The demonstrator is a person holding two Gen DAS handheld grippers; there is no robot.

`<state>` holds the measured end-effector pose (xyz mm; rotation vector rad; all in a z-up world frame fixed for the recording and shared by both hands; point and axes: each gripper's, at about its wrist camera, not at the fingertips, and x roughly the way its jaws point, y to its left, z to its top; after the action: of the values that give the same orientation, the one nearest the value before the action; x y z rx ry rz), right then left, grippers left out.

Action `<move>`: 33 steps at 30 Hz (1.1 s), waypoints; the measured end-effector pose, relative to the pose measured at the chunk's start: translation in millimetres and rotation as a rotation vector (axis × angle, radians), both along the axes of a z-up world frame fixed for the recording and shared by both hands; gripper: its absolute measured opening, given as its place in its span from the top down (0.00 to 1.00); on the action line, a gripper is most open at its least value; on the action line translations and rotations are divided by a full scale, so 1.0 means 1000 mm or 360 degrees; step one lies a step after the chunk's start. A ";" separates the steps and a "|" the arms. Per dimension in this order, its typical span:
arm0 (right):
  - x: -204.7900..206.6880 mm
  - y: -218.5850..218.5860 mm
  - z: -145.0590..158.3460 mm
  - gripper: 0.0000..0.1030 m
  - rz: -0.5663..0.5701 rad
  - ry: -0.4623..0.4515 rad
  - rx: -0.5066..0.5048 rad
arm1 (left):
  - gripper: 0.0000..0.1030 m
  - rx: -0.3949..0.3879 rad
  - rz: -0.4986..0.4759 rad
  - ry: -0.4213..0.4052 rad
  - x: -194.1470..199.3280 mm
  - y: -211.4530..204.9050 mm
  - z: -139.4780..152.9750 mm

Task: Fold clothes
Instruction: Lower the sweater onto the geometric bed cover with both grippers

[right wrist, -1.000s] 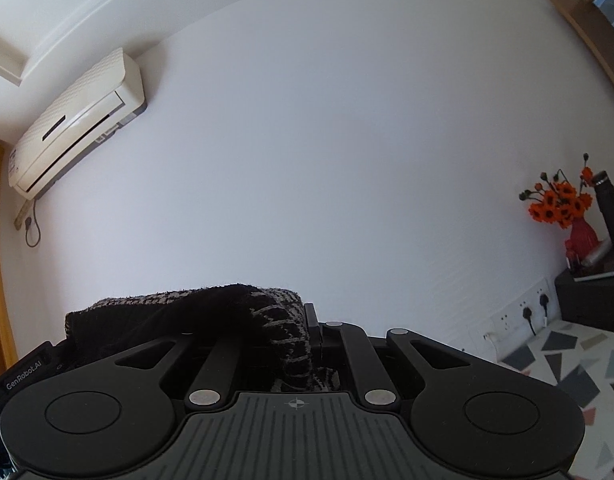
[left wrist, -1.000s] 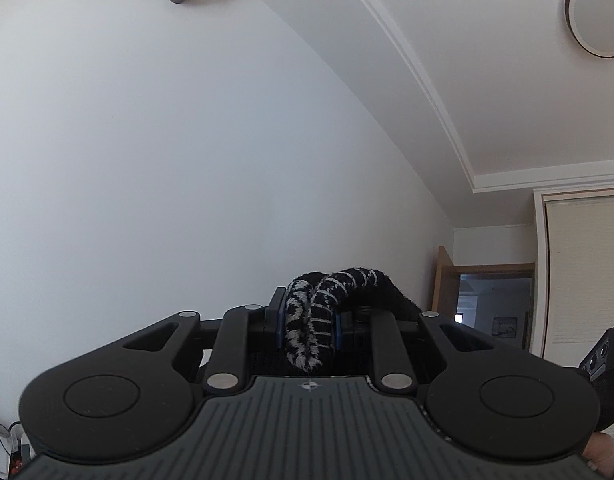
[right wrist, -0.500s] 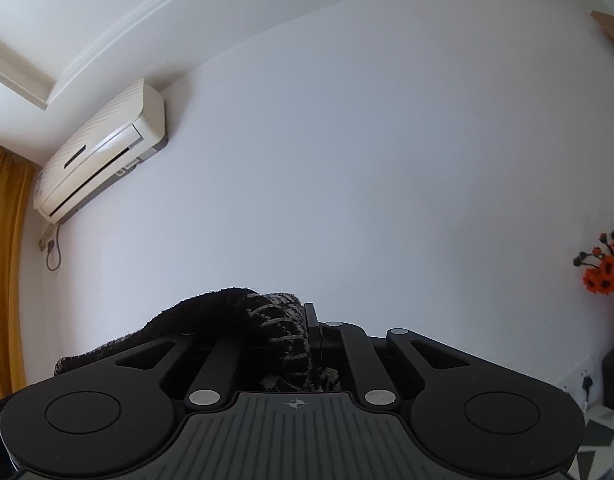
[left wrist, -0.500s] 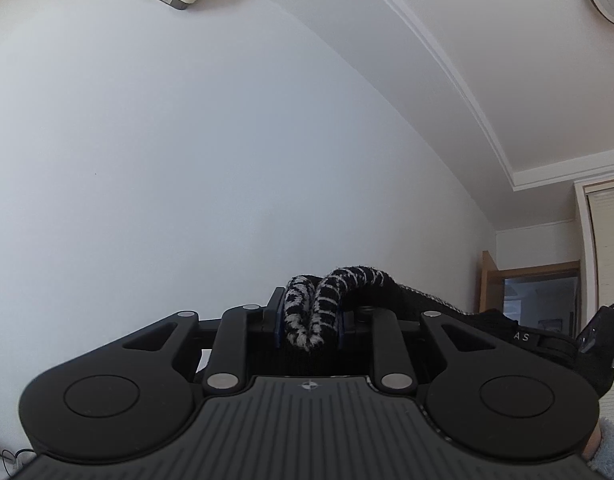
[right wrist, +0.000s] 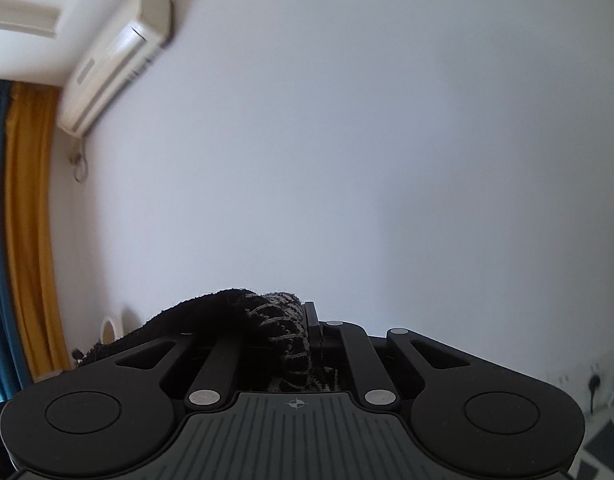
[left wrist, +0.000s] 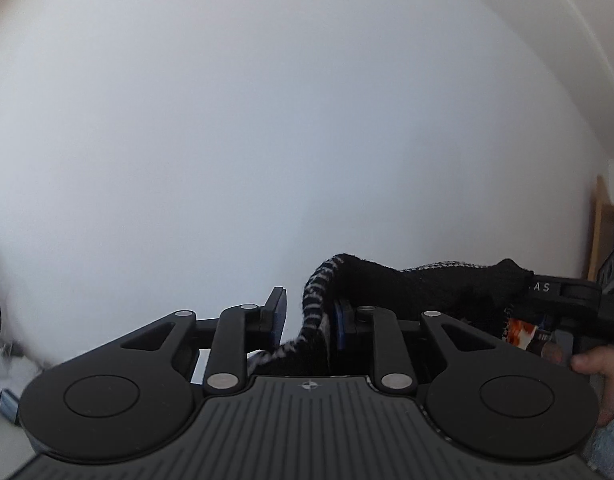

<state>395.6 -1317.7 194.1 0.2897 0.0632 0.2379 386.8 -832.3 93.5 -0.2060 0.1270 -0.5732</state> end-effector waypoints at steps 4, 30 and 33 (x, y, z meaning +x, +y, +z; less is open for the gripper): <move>0.038 -0.023 -0.067 0.93 -0.0102 0.0321 -0.0054 | 0.34 0.0208 0.0022 0.0228 0.022 -0.016 -0.059; 0.083 -0.023 -0.316 0.27 -0.0232 0.1366 -0.0365 | 0.20 0.0927 0.0172 0.1175 0.093 -0.087 -0.232; 0.080 -0.024 -0.319 0.24 -0.0237 0.1390 -0.0324 | 0.19 0.0948 0.0171 0.1205 0.094 -0.089 -0.240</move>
<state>475.6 -1341.5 -124.7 0.1763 0.9209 -0.0587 480.4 -921.5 -146.4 0.1612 1.0003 -0.3050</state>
